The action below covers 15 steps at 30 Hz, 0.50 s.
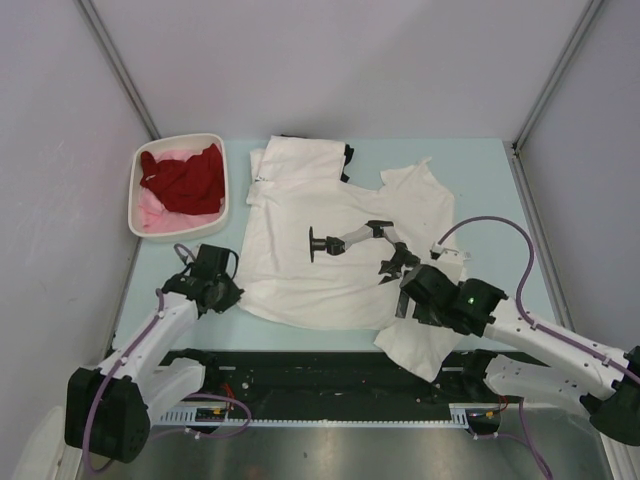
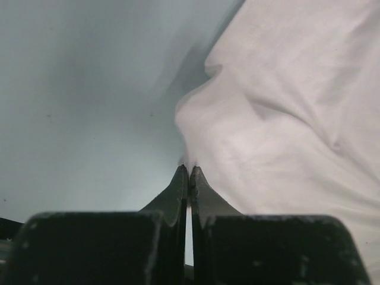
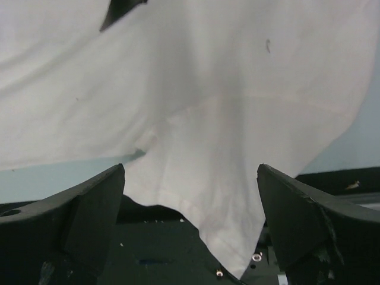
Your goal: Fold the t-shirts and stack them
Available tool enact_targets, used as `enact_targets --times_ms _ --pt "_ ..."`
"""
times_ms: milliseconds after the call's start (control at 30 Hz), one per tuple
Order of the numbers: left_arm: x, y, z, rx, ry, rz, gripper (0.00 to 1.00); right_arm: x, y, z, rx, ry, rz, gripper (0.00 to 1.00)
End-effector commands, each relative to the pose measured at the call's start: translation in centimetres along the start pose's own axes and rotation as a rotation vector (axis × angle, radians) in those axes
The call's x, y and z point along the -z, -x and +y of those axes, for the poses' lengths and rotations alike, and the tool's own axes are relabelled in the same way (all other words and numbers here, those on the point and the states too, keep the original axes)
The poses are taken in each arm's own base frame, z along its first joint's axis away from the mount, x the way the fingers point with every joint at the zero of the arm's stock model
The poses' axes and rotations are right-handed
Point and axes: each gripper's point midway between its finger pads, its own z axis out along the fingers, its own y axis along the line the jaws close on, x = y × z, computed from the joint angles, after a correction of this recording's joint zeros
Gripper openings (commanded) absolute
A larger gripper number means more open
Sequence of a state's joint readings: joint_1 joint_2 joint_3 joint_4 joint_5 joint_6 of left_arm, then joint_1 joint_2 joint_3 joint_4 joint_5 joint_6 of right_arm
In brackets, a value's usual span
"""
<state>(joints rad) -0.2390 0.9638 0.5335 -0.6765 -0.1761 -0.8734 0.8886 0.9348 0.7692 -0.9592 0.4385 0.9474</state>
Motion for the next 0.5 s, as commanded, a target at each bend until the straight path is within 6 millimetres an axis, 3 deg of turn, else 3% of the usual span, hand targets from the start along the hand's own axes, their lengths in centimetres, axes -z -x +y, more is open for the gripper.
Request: enact_targets --times_ms 0,100,333,467 --pt "1.2 1.7 -2.0 -0.005 -0.068 -0.034 0.0 1.1 -2.9 -3.1 -0.093 -0.1 0.047 0.97" --pt "1.1 1.8 -2.6 -0.014 -0.088 -0.025 0.0 1.3 -4.6 -4.2 -0.125 -0.132 0.077 0.95" --pt "1.0 2.2 -3.2 -0.046 -0.111 -0.027 0.0 2.3 -6.8 -3.6 -0.144 -0.119 0.124 0.9" --pt "0.9 2.1 -3.8 -0.055 -0.138 -0.014 0.0 1.4 -9.2 -3.4 -0.131 -0.168 0.186 0.9"
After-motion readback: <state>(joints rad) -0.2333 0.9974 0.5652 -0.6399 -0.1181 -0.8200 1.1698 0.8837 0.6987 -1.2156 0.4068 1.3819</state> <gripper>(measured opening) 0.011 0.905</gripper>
